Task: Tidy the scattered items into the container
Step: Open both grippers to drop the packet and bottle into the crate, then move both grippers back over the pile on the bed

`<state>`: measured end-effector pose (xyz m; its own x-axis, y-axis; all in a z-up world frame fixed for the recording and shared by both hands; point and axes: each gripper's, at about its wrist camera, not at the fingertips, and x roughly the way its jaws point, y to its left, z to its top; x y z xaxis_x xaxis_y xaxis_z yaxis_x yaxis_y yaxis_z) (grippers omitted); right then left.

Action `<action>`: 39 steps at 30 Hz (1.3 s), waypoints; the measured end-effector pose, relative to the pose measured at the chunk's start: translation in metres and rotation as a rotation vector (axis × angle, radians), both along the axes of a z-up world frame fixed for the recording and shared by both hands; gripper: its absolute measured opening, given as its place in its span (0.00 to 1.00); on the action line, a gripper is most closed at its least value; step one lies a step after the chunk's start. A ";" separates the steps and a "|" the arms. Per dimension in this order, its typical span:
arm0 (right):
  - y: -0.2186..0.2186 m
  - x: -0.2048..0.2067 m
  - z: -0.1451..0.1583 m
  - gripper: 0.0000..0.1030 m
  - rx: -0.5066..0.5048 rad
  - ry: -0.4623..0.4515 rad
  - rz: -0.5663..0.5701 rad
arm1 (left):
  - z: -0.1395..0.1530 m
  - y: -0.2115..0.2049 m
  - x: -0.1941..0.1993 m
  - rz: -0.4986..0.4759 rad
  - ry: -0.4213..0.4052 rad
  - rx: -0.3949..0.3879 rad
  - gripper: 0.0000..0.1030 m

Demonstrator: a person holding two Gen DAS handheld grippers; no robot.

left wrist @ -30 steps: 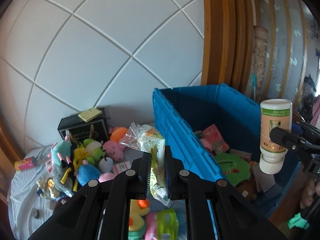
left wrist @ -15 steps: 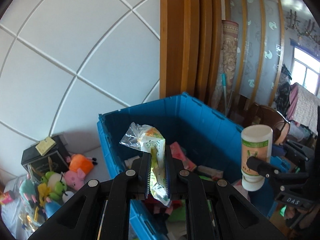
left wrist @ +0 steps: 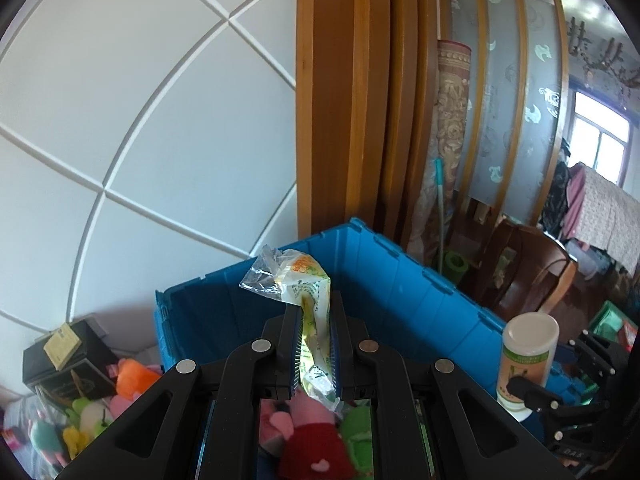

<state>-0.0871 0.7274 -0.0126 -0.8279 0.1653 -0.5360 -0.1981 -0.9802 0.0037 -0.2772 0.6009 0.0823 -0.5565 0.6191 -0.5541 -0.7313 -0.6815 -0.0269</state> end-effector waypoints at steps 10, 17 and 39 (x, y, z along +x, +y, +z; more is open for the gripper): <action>0.011 -0.003 0.000 0.90 0.005 0.010 -0.070 | -0.005 0.011 -0.013 0.034 -0.015 0.000 0.97; 0.005 0.009 -0.006 0.90 -0.024 0.001 -0.059 | -0.014 -0.004 -0.008 0.033 -0.026 0.003 0.97; -0.076 0.041 0.009 0.90 -0.027 0.024 0.090 | -0.027 -0.120 0.060 0.136 -0.058 0.060 0.97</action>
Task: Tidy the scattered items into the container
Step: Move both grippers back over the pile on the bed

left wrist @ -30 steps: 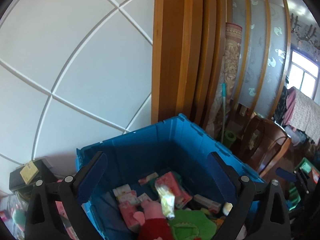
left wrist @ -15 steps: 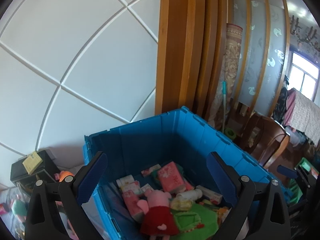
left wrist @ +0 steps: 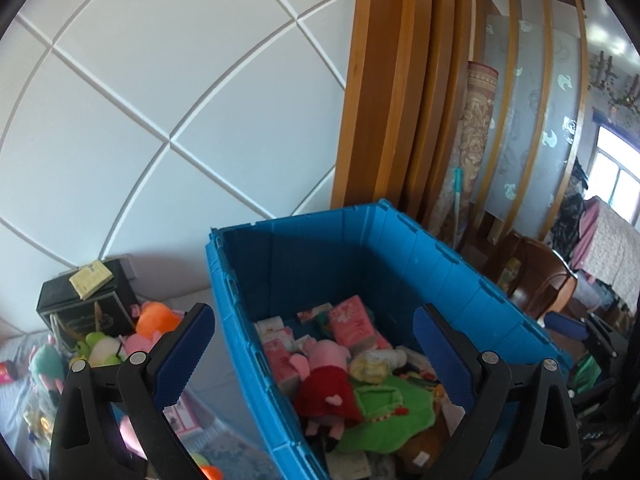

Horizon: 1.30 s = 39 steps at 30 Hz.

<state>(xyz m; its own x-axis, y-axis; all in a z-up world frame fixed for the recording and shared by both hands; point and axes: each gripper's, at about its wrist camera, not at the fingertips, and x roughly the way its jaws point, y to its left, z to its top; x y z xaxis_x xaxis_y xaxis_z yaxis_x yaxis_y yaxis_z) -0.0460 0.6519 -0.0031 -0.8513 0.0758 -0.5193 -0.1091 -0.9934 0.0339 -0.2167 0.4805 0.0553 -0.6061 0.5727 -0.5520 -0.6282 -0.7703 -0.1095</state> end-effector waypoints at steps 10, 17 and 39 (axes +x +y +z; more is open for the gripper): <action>-0.084 -0.006 -0.001 0.90 0.044 -0.020 0.135 | -0.055 -0.112 0.019 0.152 -0.095 0.013 0.97; -0.149 -0.011 -0.011 0.90 0.044 -0.033 0.205 | -0.098 -0.203 0.033 0.244 -0.140 -0.036 0.97; -0.320 -0.019 -0.131 0.90 0.049 -0.253 0.350 | -0.215 -0.382 0.034 0.352 -0.304 -0.185 0.97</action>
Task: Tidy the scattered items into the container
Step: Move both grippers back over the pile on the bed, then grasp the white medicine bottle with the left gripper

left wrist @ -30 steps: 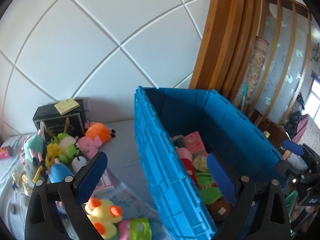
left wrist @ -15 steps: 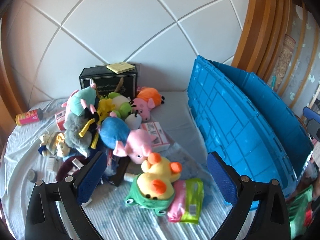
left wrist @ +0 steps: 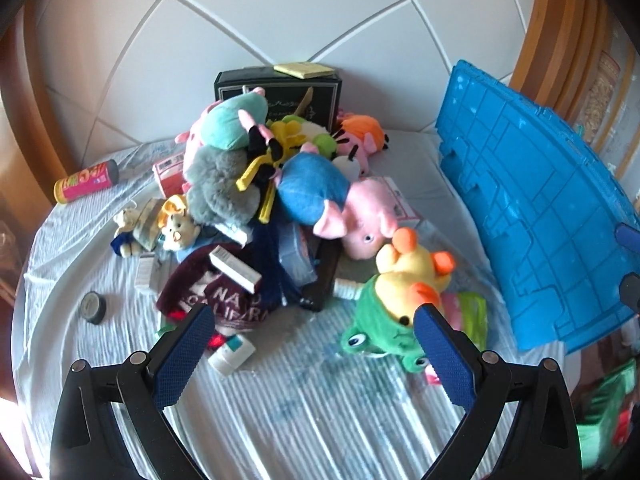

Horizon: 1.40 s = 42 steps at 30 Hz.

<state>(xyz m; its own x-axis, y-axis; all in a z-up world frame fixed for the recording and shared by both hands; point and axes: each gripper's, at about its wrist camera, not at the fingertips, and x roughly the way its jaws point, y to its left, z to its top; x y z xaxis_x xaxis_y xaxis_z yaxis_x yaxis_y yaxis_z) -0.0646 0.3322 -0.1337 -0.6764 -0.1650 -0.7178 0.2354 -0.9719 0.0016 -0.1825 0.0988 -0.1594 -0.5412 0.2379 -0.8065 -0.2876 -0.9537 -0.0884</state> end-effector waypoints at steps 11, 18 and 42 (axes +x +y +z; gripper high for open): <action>-0.016 -0.001 -0.101 0.90 0.008 -0.198 -0.071 | -0.100 -0.059 -0.006 0.018 -0.142 -0.073 0.97; -0.018 0.001 -0.123 0.90 0.018 -0.252 -0.088 | -0.155 -0.051 -0.039 -0.039 -0.194 -0.106 0.80; 0.008 -0.031 -0.194 0.90 0.048 -0.346 -0.199 | -0.159 -0.063 -0.033 -0.034 -0.208 -0.071 0.33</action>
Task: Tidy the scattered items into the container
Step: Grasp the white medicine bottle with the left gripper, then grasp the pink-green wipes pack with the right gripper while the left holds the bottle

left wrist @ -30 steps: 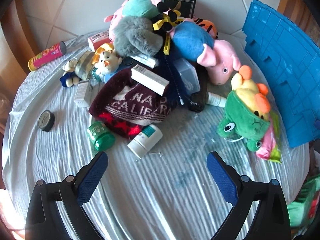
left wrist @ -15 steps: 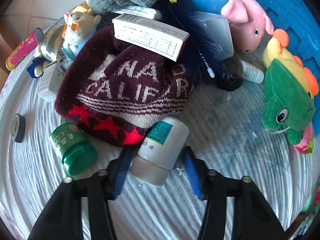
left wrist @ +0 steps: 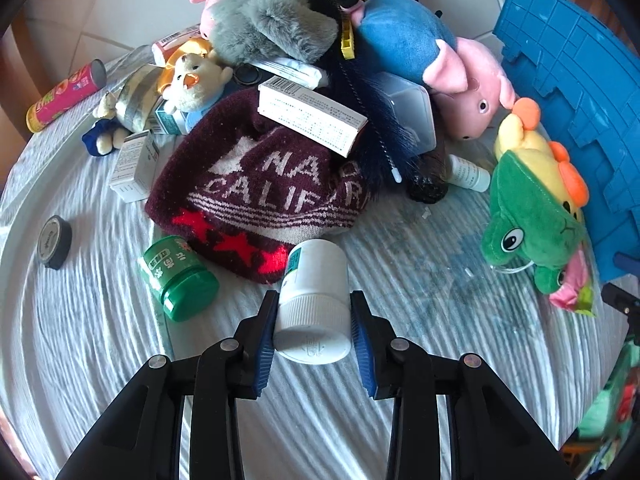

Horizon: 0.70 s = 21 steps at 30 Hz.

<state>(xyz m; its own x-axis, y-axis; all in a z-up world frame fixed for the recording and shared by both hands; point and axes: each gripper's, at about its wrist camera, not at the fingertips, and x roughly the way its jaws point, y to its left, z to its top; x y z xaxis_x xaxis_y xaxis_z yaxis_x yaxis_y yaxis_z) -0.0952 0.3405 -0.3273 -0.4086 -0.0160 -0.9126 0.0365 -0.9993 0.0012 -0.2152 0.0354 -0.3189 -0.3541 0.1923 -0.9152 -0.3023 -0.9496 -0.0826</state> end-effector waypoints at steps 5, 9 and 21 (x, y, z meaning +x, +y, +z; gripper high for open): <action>0.006 -0.013 -0.013 0.90 0.016 -0.003 -0.046 | 0.010 -0.002 0.004 0.000 0.015 0.012 0.33; 0.004 -0.027 -0.026 0.90 0.036 -0.020 -0.049 | 0.016 -0.010 0.003 -0.008 0.021 0.021 0.33; 0.004 -0.046 -0.057 0.90 0.090 -0.090 -0.029 | 0.033 -0.013 0.008 -0.019 0.045 0.019 0.33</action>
